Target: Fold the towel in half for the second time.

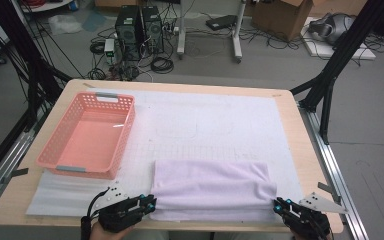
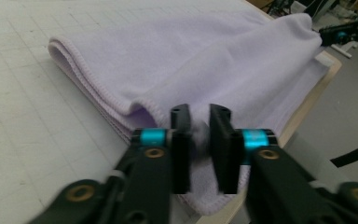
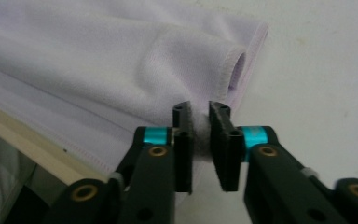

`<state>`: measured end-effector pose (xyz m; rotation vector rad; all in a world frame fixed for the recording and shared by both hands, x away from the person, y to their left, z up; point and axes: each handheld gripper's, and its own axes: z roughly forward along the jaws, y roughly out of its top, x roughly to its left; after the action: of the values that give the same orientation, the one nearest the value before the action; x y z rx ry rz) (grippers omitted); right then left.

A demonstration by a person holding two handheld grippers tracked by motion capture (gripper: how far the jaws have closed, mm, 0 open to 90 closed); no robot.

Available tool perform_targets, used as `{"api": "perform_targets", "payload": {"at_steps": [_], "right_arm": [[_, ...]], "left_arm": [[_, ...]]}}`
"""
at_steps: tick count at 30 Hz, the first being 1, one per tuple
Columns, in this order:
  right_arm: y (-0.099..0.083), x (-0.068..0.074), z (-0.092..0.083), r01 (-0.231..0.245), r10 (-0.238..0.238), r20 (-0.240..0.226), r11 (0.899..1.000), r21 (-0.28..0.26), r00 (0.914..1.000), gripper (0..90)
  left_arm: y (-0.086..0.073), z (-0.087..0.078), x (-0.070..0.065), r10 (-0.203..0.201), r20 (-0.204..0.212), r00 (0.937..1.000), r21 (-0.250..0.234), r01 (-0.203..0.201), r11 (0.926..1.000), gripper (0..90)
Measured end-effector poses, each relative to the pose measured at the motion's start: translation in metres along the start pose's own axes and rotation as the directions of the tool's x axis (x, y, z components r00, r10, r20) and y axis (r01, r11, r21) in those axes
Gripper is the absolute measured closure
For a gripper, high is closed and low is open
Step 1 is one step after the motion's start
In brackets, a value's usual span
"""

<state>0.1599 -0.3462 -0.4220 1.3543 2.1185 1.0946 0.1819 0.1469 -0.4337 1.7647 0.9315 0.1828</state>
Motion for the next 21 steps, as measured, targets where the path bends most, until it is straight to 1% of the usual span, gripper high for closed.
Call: {"api": "perform_targets", "payload": {"at_steps": [1, 2, 3, 4, 6, 8, 10, 12, 13, 14, 15, 16, 18, 21], "right_arm": [[0.000, 0.000, -0.001, -0.008, 0.008, 0.007, 1.000, -0.007, 0.9999, 64.4], [0.001, 0.000, -0.003, -0.019, 0.019, 0.007, 1.000, -0.021, 0.9998, 60.7], [0.003, -0.001, -0.006, -0.035, 0.035, -0.001, 0.998, -0.049, 0.9994, 59.6], [0.005, -0.001, -0.008, -0.042, 0.042, -0.002, 0.997, -0.070, 0.9991, 59.4], [0.009, -0.001, -0.010, -0.038, 0.038, 0.001, 0.995, -0.096, 0.9993, 59.2], [0.011, -0.001, -0.006, -0.032, 0.033, 0.009, 0.996, -0.082, 0.9994, 59.1], [0.008, -0.002, 0.004, -0.030, 0.030, 0.019, 0.999, -0.030, 0.9994, 61.2], [0.004, -0.004, 0.014, -0.030, 0.029, 0.039, 0.999, 0.034, 0.9988, 64.3], [0.002, -0.006, 0.017, -0.041, 0.039, 0.028, 0.998, 0.052, 0.9988, 68.2], [0.000, -0.007, 0.017, -0.045, 0.044, 0.020, 0.997, 0.059, 0.9988, 75.2], [0.000, -0.007, 0.017, -0.042, 0.042, 0.006, 0.997, 0.063, 0.9991, 82.3], [0.000, -0.007, 0.016, -0.033, 0.033, 0.003, 0.998, 0.058, 0.9994, 83.9], [0.001, -0.006, 0.011, -0.019, 0.019, -0.002, 0.999, 0.047, 0.9998, 85.2], [0.003, -0.005, 0.004, -0.031, 0.032, -0.022, 0.999, 0.024, 0.9993, 85.3]], "left_arm": [[0.001, -0.001, 0.001, -0.004, -0.001, 1.0000, -0.012, 0.004, 0.9999, 62.8], [0.002, -0.002, 0.002, -0.008, -0.006, 0.9999, -0.028, 0.008, 0.9996, 59.8], [0.003, -0.002, 0.002, -0.012, -0.015, 0.9998, -0.036, 0.012, 0.9993, 57.0], [0.003, -0.002, 0.003, -0.012, -0.026, 0.9996, -0.035, 0.012, 0.9993, 55.3], [0.003, 0.001, 0.004, -0.018, -0.039, 0.9991, -0.019, 0.017, 0.9997, 54.3], [0.002, 0.007, 0.005, -0.026, -0.055, 0.9981, 0.010, 0.026, 0.9996, 54.1], [0.001, 0.012, 0.003, -0.026, -0.055, 0.9981, 0.048, 0.029, 0.9984, 54.6], [-0.001, 0.017, 0.000, -0.016, -0.054, 0.9984, 0.084, 0.020, 0.9962, 57.7], [-0.002, 0.018, -0.001, -0.009, -0.062, 0.9980, 0.102, 0.015, 0.9946, 61.3], [-0.003, 0.020, -0.001, -0.003, -0.067, 0.9977, 0.118, 0.011, 0.9930, 66.8], [-0.004, 0.020, -0.002, 0.016, -0.073, 0.9972, 0.130, -0.006, 0.9915, 77.1], [-0.004, 0.020, -0.002, 0.020, -0.075, 0.9970, 0.129, -0.010, 0.9916, 85.0], [-0.001, 0.017, 0.000, 0.009, -0.064, 0.9979, 0.117, -0.001, 0.9932, 87.2], [0.002, 0.010, 0.001, -0.009, -0.038, 0.9992, 0.090, 0.012, 0.9958, 87.6]]}}
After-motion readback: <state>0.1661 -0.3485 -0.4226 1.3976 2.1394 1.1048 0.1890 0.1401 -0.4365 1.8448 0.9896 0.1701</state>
